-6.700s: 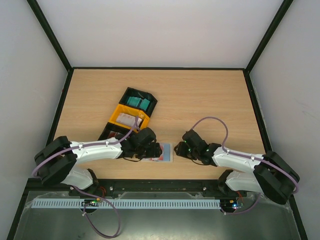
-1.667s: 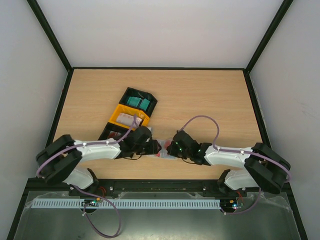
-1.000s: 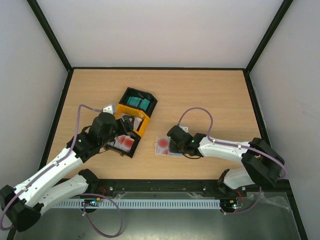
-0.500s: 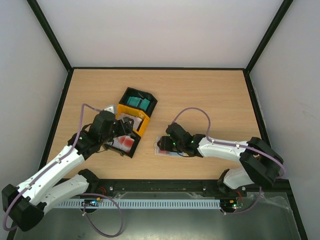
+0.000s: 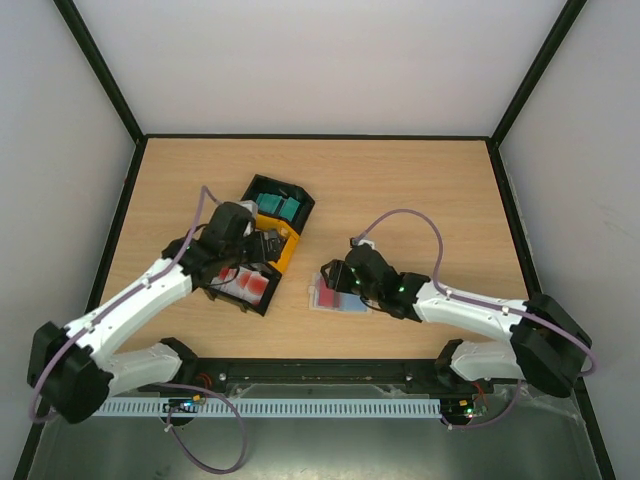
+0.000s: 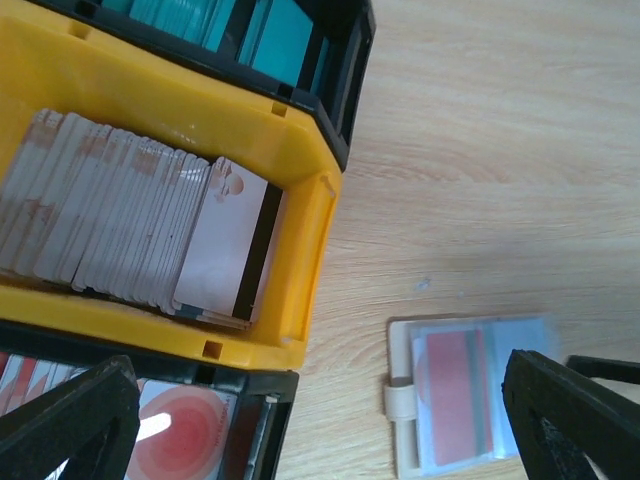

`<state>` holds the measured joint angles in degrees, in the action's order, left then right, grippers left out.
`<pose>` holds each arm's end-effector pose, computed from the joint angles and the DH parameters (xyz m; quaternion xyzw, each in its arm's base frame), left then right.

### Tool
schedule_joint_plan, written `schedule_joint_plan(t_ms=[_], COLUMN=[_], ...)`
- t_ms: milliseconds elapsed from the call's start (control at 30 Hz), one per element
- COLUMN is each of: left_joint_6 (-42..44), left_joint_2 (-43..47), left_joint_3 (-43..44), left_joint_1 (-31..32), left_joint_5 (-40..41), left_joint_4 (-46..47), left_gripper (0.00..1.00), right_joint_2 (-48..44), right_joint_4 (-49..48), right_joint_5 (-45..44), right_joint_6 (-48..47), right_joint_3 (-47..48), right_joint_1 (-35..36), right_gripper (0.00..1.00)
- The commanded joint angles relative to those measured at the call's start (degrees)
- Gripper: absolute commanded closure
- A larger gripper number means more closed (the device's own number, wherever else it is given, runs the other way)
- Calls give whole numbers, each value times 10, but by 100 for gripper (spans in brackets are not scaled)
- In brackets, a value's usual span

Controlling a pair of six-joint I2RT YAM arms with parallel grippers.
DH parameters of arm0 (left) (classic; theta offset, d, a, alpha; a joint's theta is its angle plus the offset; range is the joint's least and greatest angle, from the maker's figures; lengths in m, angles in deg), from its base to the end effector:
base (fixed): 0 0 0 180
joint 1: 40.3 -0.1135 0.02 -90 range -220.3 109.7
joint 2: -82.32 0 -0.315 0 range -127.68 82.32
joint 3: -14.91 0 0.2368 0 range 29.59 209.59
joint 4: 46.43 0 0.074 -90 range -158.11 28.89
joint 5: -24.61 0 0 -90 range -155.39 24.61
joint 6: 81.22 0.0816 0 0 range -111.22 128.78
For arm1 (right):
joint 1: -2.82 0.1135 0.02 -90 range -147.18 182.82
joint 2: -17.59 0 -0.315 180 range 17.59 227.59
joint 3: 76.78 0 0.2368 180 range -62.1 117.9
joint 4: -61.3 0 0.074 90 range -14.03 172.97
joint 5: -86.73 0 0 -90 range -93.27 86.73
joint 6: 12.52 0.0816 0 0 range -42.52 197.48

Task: Put the credit cards into the card holder
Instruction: Adjust the storage box at the center of the board.

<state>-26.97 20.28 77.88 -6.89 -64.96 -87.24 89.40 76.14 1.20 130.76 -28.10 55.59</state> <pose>0.1911 -0.1253 0.2958 -0.0201 0.9056 -0.2376 0.3507 0.1534 0.2124 0.2242 -0.0131 0.8981 0.3712 0.2356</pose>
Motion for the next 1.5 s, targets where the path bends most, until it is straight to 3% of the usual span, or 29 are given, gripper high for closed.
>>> schedule_joint_plan(t_ms=[0, 100, 200, 300, 433, 700, 1200, 1467], left_joint_6=[36, 32, 30, 31, 19, -16, -47, 21], left_joint_2=[-66, -122, -151, -150, -164, -208, -170, -120], left_joint_3=[33, 60, 61, 33, 4, -27, -49, -16], left_joint_1=[-4, -4, -3, 3, 29, 75, 44, 44], left_joint_5=[-4, -21, -95, -192, -233, -128, 60, 11], left_joint_4=[-13, -19, -3, 35, 48, -5, -84, -35], left_gripper=[1, 17, 36, 43, 43, 41, 35, 33], right_joint_2=[-19, -19, -22, -23, -17, -17, -37, -66], right_joint_4=[13, 13, 10, 2, -11, -19, -12, -3], right_joint_5=[-67, -72, -71, -66, -51, -47, -32, -32], right_joint_6=[-24, -36, -43, -48, -48, -41, -32, -38], right_joint_3=[-6, -9, -18, -30, -42, -55, -50, -52], right_joint_1=[-10, -21, -30, -37, -42, -48, -50, -53], right_gripper=[40, 40, 40, 40, 40, 40, 39, 39])
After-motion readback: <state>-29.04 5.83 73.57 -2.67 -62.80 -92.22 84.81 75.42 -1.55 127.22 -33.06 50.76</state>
